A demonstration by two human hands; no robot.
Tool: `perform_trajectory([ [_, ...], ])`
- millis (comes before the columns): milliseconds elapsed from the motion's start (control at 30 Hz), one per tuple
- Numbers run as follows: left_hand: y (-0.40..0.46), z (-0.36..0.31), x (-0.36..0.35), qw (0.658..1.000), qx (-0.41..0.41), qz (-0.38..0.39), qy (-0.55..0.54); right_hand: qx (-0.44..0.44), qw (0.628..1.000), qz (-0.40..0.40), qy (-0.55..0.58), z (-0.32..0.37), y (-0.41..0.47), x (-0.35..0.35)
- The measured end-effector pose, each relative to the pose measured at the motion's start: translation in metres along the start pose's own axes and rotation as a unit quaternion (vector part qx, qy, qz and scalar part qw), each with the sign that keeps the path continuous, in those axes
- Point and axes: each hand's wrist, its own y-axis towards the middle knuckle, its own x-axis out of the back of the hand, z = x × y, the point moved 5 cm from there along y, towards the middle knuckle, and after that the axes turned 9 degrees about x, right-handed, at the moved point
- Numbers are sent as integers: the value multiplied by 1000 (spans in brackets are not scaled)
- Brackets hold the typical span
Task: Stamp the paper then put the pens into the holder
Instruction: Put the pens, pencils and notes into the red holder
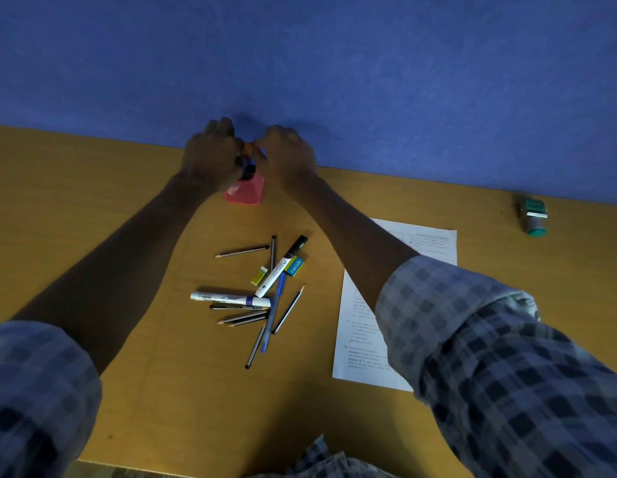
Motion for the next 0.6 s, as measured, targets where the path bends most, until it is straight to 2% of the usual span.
perform_trajectory([
  [133,-6,0,-8,997,-46,33,-52,13,998,61,-31,-5,-4,-17],
  [267,-10,4,-6,991,-15,33,-130,13,997,70,-14,-7,-9,-18],
  [433,-19,4,-12,999,-26,29,-8,17,996,90,18,-7,-17,-18],
  [600,-27,1,-2,1000,-5,-6,-17,-5,999,44,23,-13,-35,-9],
])
